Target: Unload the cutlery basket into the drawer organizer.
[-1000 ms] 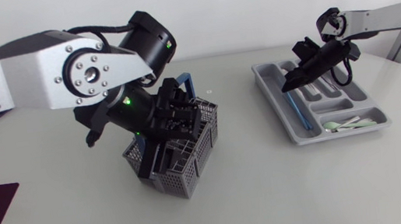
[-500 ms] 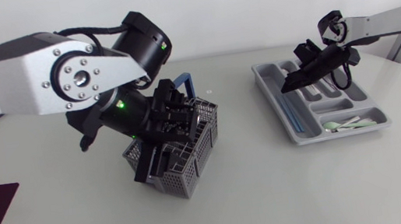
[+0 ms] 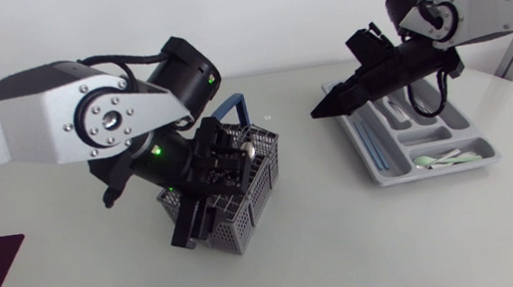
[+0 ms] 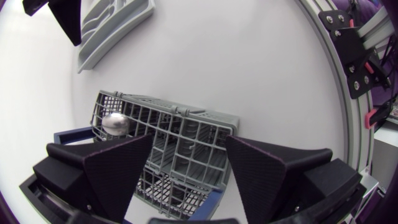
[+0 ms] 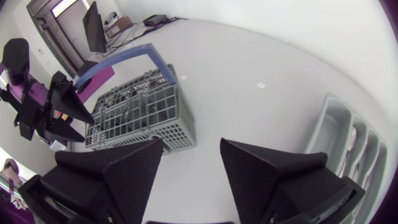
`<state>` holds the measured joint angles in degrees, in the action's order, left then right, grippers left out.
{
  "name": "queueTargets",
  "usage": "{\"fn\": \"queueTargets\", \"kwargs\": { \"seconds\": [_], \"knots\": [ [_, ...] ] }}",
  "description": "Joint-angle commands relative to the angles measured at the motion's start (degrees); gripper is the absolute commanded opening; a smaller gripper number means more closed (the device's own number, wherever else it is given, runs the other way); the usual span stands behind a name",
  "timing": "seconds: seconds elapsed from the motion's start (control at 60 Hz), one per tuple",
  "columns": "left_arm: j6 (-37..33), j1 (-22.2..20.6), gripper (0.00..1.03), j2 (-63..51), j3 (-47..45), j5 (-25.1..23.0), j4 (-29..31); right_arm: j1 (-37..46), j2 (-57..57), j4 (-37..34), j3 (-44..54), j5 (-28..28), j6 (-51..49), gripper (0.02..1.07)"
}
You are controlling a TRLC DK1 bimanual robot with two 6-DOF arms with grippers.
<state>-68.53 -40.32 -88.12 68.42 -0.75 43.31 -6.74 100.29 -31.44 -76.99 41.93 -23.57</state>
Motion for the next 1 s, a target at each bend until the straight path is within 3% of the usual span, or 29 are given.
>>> {"fn": "queueTargets", "kwargs": {
  "seconds": [0.0,0.083,0.133,0.183,0.283,0.367,0.417,0.783,0.983],
  "knots": [
    [1.12,-0.55,0.91,0.93,-1.45,0.23,-0.68,-2.31,0.52,0.33,1.76,1.49,1.51,0.61],
    [1.56,-0.55,0.91,0.93,-1.54,0.23,-0.68,-3.80,0.78,2.96,2.28,3.51,3.45,0.37],
    [1.74,-0.47,0.85,0.93,-1.54,0.23,-0.68,-4.86,1.22,4.20,2.20,3.77,4.15,0.18],
    [2.00,-0.38,0.78,0.93,-1.54,0.23,-0.68,-5.65,1.84,5.60,2.02,3.77,5.29,0.08],
    [2.35,-0.20,0.57,1.02,-1.71,0.23,-0.68,-7.23,3.68,6.04,1.23,3.95,5.91,0.07],
    [3.32,-0.11,0.24,0.84,-2.24,0.23,-1.12,-9.52,6.14,7.10,0.61,4.12,6.70,0.07],
    [3.49,-0.03,0.18,0.58,-2.51,0.23,-1.12,-10.57,7.20,7.71,0.44,4.30,6.79,0.07],
    [4.46,0.85,0.17,-1.53,-4.61,0.58,-1.12,-12.94,12.03,9.64,-1.23,1.22,7.93,0.07],
    [4.55,1.20,0.17,-1.36,-4.18,0.58,-1.30,-11.80,7.02,9.56,0.17,2.36,7.84,0.07]
  ]
}}
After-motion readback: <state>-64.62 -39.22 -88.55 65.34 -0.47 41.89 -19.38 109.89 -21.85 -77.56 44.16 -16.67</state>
